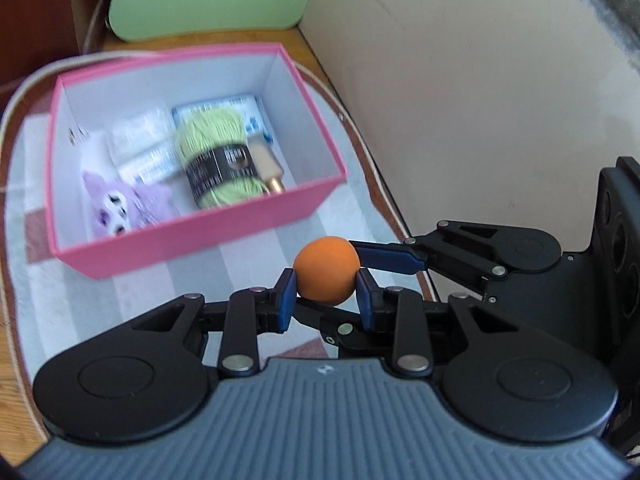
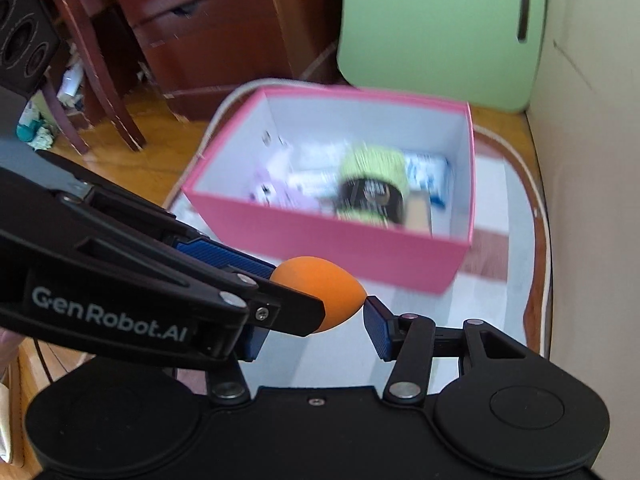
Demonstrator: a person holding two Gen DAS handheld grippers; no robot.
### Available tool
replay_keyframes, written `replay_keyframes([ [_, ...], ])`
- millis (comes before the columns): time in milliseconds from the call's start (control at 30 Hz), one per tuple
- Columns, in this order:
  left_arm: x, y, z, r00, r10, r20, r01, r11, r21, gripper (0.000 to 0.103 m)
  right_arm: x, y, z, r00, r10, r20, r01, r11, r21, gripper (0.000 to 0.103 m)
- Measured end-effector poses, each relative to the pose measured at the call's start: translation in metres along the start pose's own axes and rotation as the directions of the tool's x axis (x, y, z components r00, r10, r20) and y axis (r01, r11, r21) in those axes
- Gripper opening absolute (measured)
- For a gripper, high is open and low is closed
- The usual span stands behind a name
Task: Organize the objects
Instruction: 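Carry the orange sponge over the pink box with the left gripper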
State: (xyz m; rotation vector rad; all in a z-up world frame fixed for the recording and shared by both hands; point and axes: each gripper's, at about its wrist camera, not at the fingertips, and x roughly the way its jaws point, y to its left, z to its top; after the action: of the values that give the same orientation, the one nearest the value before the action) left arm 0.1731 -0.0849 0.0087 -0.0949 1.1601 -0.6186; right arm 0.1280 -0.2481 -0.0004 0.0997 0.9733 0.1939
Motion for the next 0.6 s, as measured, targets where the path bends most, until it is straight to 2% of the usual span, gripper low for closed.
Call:
replay_keyframes([
  [200,-0.031,-0.002,0.021,0.997,0.023,0.073,-0.026,0.999,0.032,0.030,-0.021,0.014,0.031,0.998,-0.012,0.069,0.018,0.997,-0.075,0.057],
  [400,-0.046,0.011,0.046,0.988,0.059,0.142,-0.062,0.998,0.015,0.031,-0.032,0.022,0.062,0.989,-0.010,0.144,0.034,0.986,-0.164,0.060],
  [600,-0.032,0.047,0.079,0.981,0.108,0.161,-0.098,0.993,-0.066,0.031,-0.005,0.012,0.102,0.985,0.060,0.162,-0.023,0.975,-0.221,0.060],
])
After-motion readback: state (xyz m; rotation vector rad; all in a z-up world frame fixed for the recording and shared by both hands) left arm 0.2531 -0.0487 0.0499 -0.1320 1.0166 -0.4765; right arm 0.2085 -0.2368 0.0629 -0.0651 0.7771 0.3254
